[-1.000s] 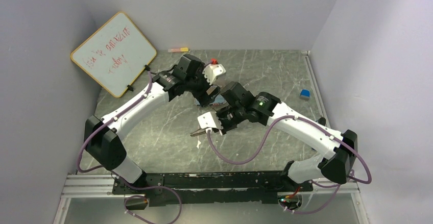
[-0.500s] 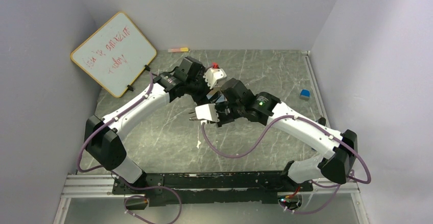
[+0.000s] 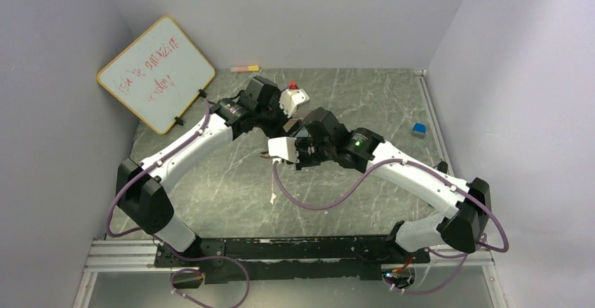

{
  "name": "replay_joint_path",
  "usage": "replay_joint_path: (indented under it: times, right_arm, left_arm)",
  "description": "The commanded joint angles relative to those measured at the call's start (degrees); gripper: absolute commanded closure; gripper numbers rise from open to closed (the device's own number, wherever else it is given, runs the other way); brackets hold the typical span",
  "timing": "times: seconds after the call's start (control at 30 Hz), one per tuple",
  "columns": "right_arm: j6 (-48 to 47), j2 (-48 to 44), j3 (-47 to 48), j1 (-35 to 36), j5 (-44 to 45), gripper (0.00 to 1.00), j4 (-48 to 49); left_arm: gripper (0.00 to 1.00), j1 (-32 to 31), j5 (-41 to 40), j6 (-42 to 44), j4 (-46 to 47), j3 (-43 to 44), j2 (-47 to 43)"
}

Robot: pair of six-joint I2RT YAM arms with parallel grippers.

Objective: Organize the sunglasses
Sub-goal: Fold the sunglasses.

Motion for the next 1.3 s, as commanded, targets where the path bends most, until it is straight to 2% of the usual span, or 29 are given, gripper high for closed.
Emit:
replay_joint_path:
  times: [0.0,0.13,0.23,0.47,0.63,0.87,0.93,1.03,1.13,1.27]
  right_arm:
    - [-0.9,-1.6,2.3,-0.3,-6.3,1.00,-2.7]
    - [0.8,-1.4,-0.1,-2.6,-12.6,1.00,-4.6]
    - [4.9,-1.6,-1.7,-7.5,-19.5,1.00,-3.2]
    - [21.3,-4.7,-5.7,-25.0,-35.0,1.00,11.6]
    - [39.4,-4.8,-6.9,-32.2,-39.3,1.00,25.4]
    - [71.3,-2.8,-10.9,-39.8,-44.6,1.00,51.7]
    - [80.3,-2.2,-14.2,-41.4,-46.5,1.00,62.4]
    - [93.5,-1.1,-20.0,-42.2,-46.7,1.00,84.1]
    - [102.4,0.2,-22.8,-42.4,-45.1,1.00,97.3]
    - [110.0,2.2,-24.7,-42.2,-43.3,1.00,109.4]
  left_arm:
    - [0.04,4.9,-6.7,-4.5,3.4,5.0,-2.2]
    - [0.04,12.6,-6.6,-7.0,5.8,5.1,-4.1]
    - [0.04,16.8,-4.7,-8.5,9.6,0.6,-7.7]
    - [0.04,19.0,7.6,-11.6,20.2,-11.4,-15.6]
    - [0.04,19.5,17.6,-18.3,26.4,-11.6,-15.0]
    - [0.04,19.4,32.6,-35.6,38.8,-11.9,-10.6]
    - [0.04,19.4,35.6,-39.3,43.1,-12.0,-10.3]
    - [0.04,19.4,39.1,-47.8,51.9,-12.6,-9.7]
    - [0.04,19.0,40.7,-56.4,60.7,-13.4,-7.5]
    - [0.03,18.3,40.8,-61.8,66.8,-13.6,-5.2]
